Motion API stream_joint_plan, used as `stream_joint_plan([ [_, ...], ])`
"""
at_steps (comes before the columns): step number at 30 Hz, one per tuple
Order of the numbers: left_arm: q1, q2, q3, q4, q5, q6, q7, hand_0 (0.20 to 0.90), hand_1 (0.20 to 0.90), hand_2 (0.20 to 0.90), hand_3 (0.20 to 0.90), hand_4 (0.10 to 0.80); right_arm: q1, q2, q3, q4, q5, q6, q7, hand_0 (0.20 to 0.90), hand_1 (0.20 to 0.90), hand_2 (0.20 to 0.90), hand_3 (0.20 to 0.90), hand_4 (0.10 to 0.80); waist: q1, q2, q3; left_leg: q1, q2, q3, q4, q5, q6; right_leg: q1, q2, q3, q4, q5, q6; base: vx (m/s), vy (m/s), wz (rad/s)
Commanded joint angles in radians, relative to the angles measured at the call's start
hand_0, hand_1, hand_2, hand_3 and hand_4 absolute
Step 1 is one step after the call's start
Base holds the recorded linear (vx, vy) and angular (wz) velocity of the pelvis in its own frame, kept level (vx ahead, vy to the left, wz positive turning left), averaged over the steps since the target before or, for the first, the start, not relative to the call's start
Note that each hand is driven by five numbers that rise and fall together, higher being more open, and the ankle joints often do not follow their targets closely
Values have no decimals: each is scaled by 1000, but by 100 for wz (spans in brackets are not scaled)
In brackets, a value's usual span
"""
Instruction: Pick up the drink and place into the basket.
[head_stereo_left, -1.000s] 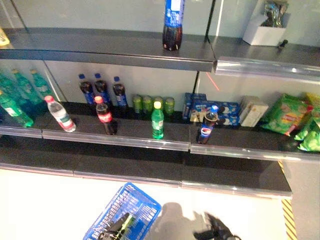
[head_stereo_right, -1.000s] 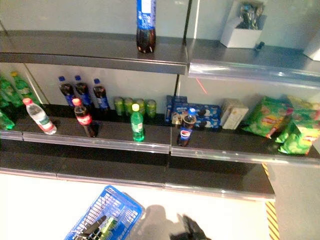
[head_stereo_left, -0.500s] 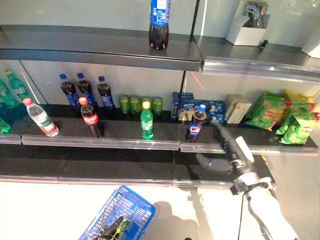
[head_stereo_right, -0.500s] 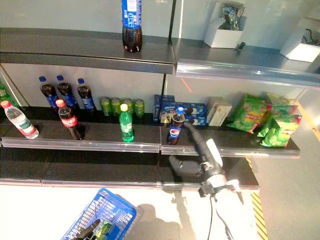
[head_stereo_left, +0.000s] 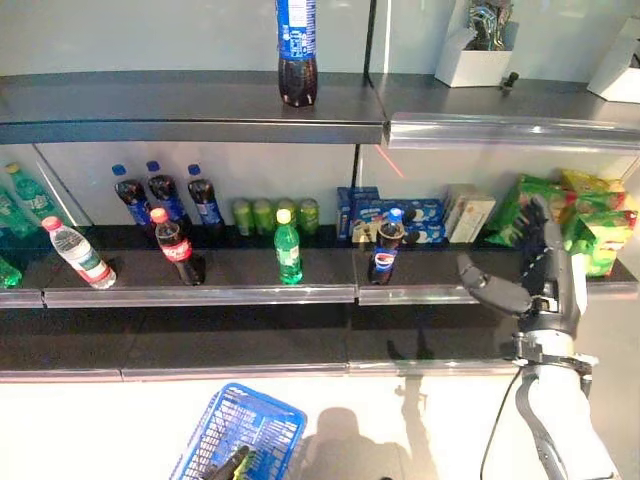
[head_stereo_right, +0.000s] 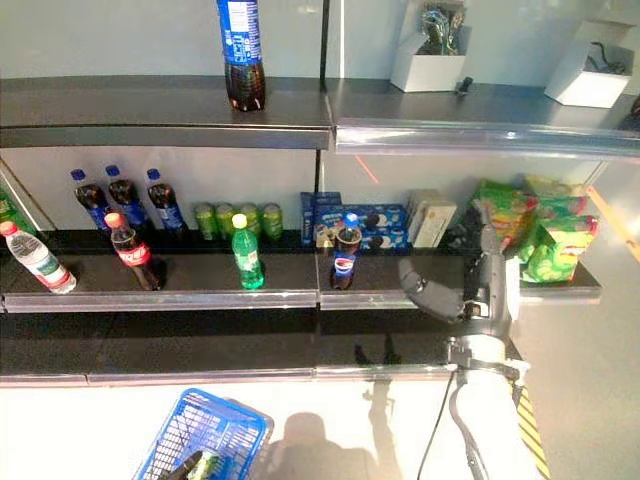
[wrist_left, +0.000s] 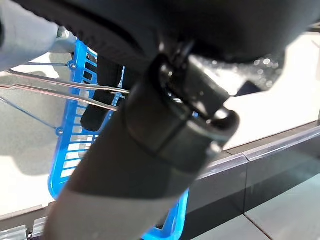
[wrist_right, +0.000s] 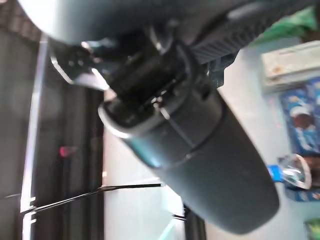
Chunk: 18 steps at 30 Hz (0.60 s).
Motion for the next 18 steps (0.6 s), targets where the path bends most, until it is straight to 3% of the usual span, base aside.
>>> stream_joint_plan([
  [1, -12, 12, -63, -27, 49, -9, 11, 300, 300, 300, 200, 100, -191, -24, -11, -45, 45, -85, -74, 900, 900, 900, 900, 800, 52, 4, 74, -77, 26, 11, 207, -95, 8, -60, -35, -21, 185, -95, 7, 51, -71, 11],
  [4, -51, 28, -100, -59, 26, 7, 38, 300, 300, 300, 200, 100, -288, -22, 19, 16, 44, -106, -119, 900, 900, 900, 900, 800, 71, 8, 118, -141, 25, -18, 240, -88, 4, -111, -36, -23, 207, -94, 1, -62, -80, 16],
  [11, -128, 39, -175, -150, -56, 7, 70, 300, 300, 300, 200, 100, -571, -34, 47, 106, 9, -61, -259, 900, 900, 900, 900, 800, 81, 29, 273, -310, 22, -68, 349, -73, 1, -257, -41, -14, 282, -81, -22, -186, -29, 15],
  [18, -136, 37, -192, -184, -89, -8, 37, 300, 300, 300, 200, 100, -670, -67, 37, 192, 61, -56, -324, 900, 900, 900, 900, 800, 84, 60, 346, -389, 10, -86, 410, -71, 3, -327, -58, -18, 341, -90, -33, -62, 23, 2],
])
